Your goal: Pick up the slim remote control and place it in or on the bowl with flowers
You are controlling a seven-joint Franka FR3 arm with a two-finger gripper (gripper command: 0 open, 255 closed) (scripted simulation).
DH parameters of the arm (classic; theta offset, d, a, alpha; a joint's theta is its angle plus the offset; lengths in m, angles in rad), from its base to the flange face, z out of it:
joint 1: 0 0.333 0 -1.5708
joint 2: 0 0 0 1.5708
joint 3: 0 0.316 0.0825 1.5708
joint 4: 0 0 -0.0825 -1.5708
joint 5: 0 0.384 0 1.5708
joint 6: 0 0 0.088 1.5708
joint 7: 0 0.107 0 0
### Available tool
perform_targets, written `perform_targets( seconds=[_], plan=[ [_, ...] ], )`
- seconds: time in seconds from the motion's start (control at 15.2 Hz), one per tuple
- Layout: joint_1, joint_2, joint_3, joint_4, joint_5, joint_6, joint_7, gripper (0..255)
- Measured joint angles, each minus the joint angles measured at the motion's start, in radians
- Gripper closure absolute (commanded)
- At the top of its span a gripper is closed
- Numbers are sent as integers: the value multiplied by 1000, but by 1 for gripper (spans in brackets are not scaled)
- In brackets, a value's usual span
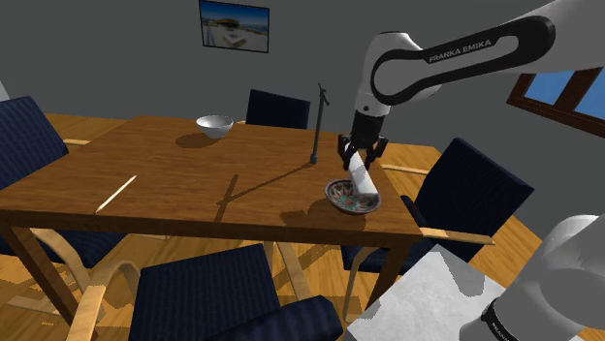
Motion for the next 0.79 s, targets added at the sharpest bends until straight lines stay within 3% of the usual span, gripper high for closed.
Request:
perform_targets(
  seconds=[0.79],
  plan=[
    [9, 28, 15, -127, 5, 156, 17, 255]
  ],
)
